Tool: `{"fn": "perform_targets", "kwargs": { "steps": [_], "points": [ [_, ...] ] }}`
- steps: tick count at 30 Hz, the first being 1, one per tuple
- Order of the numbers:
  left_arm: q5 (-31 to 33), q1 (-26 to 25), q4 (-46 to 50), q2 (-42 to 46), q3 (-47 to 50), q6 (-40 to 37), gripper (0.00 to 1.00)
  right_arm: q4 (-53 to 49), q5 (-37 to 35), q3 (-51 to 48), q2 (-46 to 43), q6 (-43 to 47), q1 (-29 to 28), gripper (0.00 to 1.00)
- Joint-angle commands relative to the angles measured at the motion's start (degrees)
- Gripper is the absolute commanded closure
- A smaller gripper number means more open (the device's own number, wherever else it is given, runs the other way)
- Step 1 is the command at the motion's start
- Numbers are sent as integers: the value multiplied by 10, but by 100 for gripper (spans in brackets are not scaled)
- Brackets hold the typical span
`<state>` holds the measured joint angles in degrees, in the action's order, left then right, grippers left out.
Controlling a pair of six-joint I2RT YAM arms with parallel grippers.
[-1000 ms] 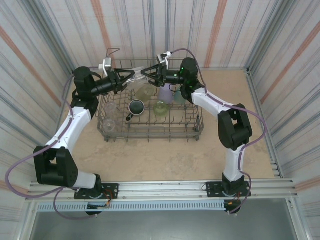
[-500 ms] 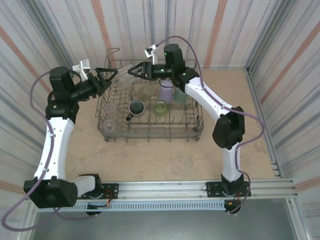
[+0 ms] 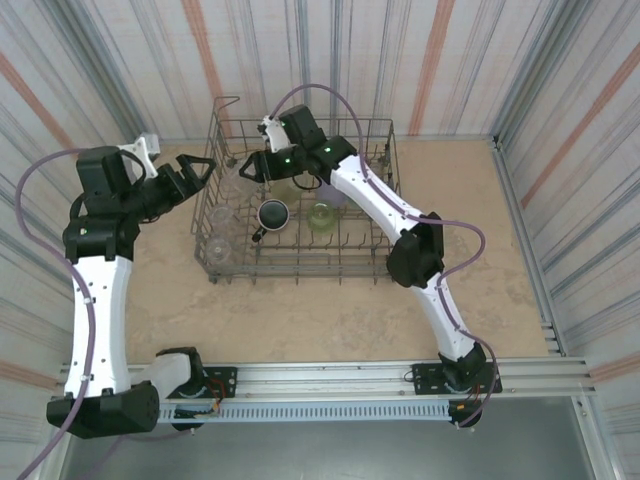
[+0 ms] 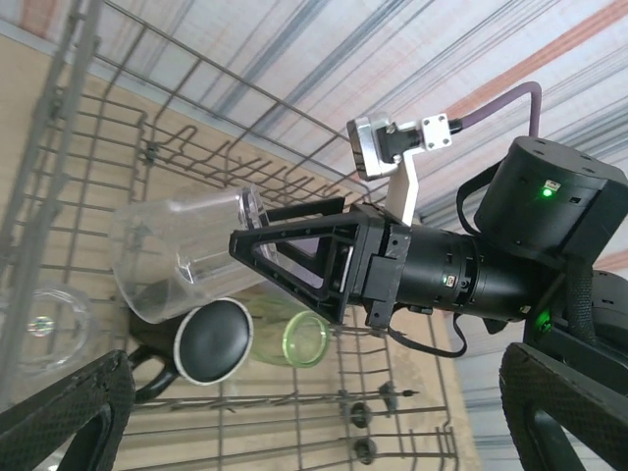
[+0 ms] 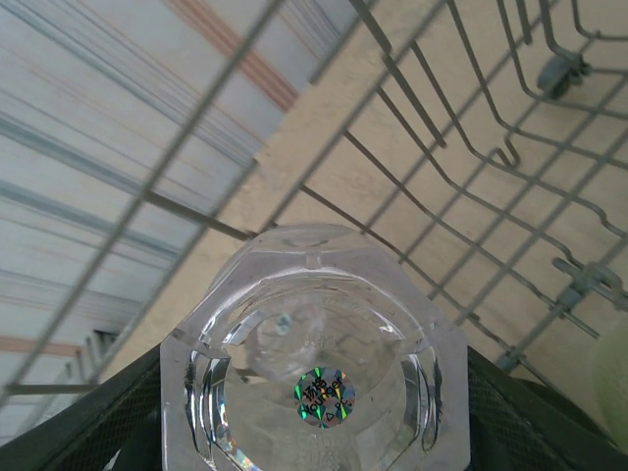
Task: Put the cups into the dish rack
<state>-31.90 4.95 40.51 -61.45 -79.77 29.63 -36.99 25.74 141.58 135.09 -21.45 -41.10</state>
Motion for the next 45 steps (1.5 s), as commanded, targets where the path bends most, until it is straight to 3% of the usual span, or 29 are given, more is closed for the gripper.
{"fn": "perform_targets", "kwargs": {
  "steps": [1, 18, 29, 39, 45],
  "points": [
    [48, 10, 50, 11, -12, -51, 1, -12, -57, 33, 14, 33, -13, 60],
    [71, 25, 44, 3, 25, -66, 1, -12, -209, 144, 110, 90, -61, 63],
    [102, 21, -10, -36, 61, -59, 1, 19, -219, 149, 139, 96, -67, 63],
    [122, -57, -84, -84, 107, -20, 1, 7, -239, 149, 152, 116, -75, 64],
    [157, -65, -93, -69, 124, -16, 1, 37, -228, 149, 135, 121, -85, 64]
  ]
}}
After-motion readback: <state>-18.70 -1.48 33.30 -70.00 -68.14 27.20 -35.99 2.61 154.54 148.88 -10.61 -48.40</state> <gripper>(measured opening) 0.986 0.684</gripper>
